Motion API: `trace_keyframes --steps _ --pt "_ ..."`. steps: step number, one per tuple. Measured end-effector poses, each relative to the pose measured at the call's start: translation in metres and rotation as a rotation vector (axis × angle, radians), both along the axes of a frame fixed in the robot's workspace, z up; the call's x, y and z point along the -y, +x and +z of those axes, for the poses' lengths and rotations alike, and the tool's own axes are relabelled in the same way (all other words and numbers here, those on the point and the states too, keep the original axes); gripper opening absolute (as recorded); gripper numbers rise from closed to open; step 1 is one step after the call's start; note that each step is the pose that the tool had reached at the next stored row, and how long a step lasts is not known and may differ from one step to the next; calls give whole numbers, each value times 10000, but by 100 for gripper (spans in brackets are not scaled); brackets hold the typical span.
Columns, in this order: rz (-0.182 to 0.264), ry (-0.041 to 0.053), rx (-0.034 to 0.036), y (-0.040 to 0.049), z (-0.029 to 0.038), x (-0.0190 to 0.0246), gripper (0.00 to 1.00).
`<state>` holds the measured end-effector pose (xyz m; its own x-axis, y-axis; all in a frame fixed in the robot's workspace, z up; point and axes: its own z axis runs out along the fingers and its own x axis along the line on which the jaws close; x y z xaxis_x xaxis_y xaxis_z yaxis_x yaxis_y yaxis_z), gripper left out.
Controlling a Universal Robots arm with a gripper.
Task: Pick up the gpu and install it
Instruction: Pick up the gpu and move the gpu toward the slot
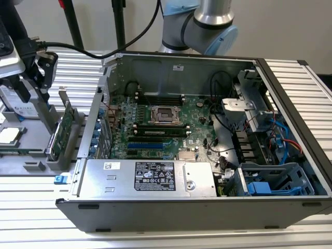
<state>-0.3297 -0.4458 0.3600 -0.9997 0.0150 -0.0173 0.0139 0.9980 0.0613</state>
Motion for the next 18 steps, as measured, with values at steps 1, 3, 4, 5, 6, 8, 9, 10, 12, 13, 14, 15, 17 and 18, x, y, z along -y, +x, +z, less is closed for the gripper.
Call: trace_keyframes --steps 1,3,4,5,6,8,9,10,12,13,14,15,17,18 --pt "0 0 -1 0 -5 0 100" --pt "0 0 0 0 -16 0 100" --pt "0 0 -1 0 -22 0 100" --pt "0 0 0 0 -28 0 100" --pt "0 0 0 0 -33 0 100" --pt "0 0 0 0 -41 0 100" --pt "0 -1 -1 0 -45 0 100" --pt "0 0 -1 0 -50 0 100" --pt "0 0 -1 0 -58 0 100" --pt "0 0 -1 0 -62 0 100" --pt "0 0 0 0 -66 0 100" --pt "0 0 0 0 -70 0 100" --pt "0 0 -1 0 -78 0 100" --pt "1 -1 -2 0 -80 0 100"
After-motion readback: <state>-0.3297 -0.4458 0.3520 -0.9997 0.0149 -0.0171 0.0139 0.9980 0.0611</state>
